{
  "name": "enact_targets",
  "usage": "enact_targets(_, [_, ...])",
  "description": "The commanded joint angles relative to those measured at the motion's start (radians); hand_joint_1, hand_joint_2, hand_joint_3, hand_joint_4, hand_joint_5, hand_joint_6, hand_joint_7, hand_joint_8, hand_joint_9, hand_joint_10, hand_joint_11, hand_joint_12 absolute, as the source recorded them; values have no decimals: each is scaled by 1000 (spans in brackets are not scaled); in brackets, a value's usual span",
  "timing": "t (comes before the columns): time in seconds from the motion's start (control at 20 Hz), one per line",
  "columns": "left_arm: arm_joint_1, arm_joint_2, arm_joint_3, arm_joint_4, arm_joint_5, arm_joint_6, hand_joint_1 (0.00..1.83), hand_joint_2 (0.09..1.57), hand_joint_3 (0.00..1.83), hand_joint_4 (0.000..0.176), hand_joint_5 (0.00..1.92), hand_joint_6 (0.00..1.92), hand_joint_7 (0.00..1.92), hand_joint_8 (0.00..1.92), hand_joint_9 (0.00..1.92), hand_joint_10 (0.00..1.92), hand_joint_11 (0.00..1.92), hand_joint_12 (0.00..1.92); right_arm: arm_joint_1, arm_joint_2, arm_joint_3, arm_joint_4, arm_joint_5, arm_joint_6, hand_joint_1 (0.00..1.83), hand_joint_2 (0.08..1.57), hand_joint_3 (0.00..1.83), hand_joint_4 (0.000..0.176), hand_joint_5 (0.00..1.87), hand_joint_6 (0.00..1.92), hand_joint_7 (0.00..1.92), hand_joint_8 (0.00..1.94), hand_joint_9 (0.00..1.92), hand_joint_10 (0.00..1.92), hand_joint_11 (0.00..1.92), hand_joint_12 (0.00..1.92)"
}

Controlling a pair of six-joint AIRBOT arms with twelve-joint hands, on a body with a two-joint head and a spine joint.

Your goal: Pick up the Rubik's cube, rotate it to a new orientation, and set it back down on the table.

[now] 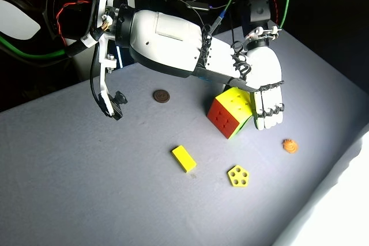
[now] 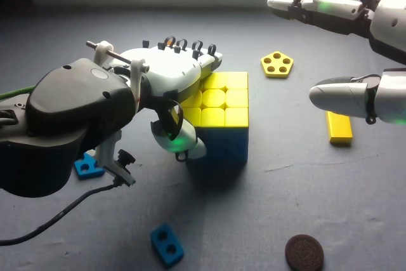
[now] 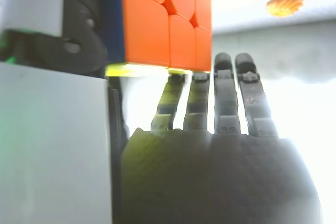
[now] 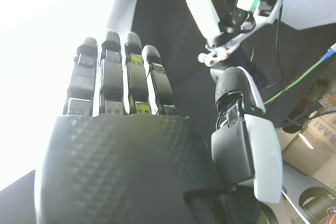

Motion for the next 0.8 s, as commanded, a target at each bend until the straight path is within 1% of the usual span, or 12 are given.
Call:
enact_targets(0.0, [-2, 0, 6, 41, -28, 0, 942, 955, 0, 0, 0, 0, 0, 0, 0, 0, 0, 0, 8, 5, -3, 4, 125, -3, 35, 1262, 0, 0, 71, 1, 176, 1, 160, 5, 0, 142])
enact_targets(0.15, [-3, -7, 9, 29, -30, 0, 966, 952, 0, 0, 0, 0, 0, 0, 0, 0, 0, 0, 8, 5, -3, 4, 125, -3, 9, 1265, 1, 0, 66, 5, 167, 0, 157, 3, 0, 122])
enact_targets(0.2, [-3, -10, 9, 26, -31, 0, 945, 959, 0, 0, 0, 0, 0, 0, 0, 0, 0, 0, 8, 5, -3, 4, 125, -3, 25, 1263, 0, 0, 73, 8, 174, 3, 159, 4, 0, 115])
enact_targets(0.25, [-3, -12, 9, 24, -31, 0, 943, 965, 2, 0, 0, 0, 0, 0, 0, 0, 0, 0, 7, 5, -3, 4, 125, -3, 7, 1267, 1, 0, 68, 5, 172, 2, 151, 1, 0, 62])
enact_targets(0.3, [-4, -14, 9, 23, -31, 0, 945, 968, 3, 0, 0, 0, 0, 0, 0, 0, 0, 0, 7, 5, -3, 4, 125, -3, 24, 1262, 0, 0, 74, 6, 181, 3, 163, 6, 0, 109])
enact_targets(0.4, [-5, -17, 9, 22, -31, 0, 968, 967, 2, 0, 0, 0, 0, 0, 0, 0, 0, 0, 6, 5, -3, 4, 125, -3, 47, 1258, 0, 0, 86, 10, 187, 4, 157, 3, 0, 118])
enact_targets(0.45, [-5, -17, 9, 21, -31, 0, 947, 955, 0, 0, 0, 0, 0, 0, 0, 0, 0, 0, 5, 5, -3, 4, 125, -3, 37, 1261, 0, 0, 88, 11, 189, 5, 156, 2, 0, 118])
enact_targets(0.55, [-3, -19, 9, 17, -31, 0, 960, 952, 0, 0, 0, 0, 0, 0, 0, 0, 0, 0, 0, 5, -3, 23, 125, -3, 19, 1269, 2, 0, 56, 2, 160, 0, 141, 0, 0, 80])
enact_targets(0.6, [-3, -19, 9, 13, -33, 4, 953, 956, 0, 0, 0, 0, 0, 0, 0, 0, 0, 0, -1, 5, -3, 28, 125, -3, 3, 1274, 3, 0, 40, 2, 136, 0, 114, 0, 0, 15])
enact_targets(0.75, [-3, -19, 9, 7, -33, 12, 952, 955, 0, 0, 0, 0, 0, 0, 0, 0, 0, 0, -1, 5, -3, 28, 125, -3, 24, 1269, 0, 0, 52, 8, 156, 10, 135, 11, 11, 7])
